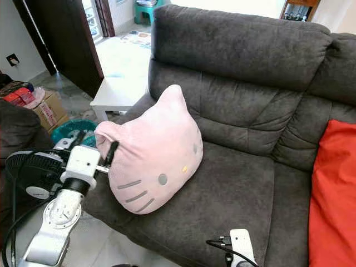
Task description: Move the pillow to the sofa from floor
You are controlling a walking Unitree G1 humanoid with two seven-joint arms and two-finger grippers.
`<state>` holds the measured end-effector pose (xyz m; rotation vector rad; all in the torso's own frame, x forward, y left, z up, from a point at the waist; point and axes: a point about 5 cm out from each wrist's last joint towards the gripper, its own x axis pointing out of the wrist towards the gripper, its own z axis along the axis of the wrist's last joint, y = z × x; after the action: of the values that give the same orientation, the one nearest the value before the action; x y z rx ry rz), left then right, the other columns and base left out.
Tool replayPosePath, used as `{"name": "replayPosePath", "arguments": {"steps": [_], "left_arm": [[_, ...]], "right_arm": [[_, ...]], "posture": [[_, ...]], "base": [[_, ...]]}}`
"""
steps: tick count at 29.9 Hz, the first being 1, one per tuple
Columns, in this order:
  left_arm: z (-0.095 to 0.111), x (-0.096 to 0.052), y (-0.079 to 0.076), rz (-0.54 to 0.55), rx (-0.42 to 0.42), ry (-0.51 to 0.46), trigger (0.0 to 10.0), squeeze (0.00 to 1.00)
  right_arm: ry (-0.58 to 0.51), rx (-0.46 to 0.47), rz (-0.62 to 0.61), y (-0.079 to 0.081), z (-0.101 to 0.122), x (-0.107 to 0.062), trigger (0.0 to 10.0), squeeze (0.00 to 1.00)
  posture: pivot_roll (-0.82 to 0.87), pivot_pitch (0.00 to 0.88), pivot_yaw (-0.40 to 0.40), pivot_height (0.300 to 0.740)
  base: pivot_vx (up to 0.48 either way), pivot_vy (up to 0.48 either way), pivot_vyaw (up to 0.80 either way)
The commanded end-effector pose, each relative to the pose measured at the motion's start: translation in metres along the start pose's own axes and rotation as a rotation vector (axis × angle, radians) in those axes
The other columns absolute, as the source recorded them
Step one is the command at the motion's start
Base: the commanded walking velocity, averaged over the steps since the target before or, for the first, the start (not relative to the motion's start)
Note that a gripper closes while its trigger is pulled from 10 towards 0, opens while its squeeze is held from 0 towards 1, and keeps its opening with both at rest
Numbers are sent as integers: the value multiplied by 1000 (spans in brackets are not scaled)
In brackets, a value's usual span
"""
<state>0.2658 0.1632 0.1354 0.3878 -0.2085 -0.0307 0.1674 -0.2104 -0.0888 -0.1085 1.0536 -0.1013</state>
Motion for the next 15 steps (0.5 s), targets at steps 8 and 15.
{"name": "replayPosePath", "arguments": {"steps": [8,15], "left_arm": [[-7,-10,0,53,-30,30,10000,0],[-8,-8,-1,46,-37,30,10000,0]], "right_arm": [[-35,2,-10,-6,2,0,10000,0],[-40,11,-12,-7,2,-1,10000,0]], "posture": [[193,55,-81,740],[184,58,-76,740]], "base": [[0,0,0],[0,0,0]]}}
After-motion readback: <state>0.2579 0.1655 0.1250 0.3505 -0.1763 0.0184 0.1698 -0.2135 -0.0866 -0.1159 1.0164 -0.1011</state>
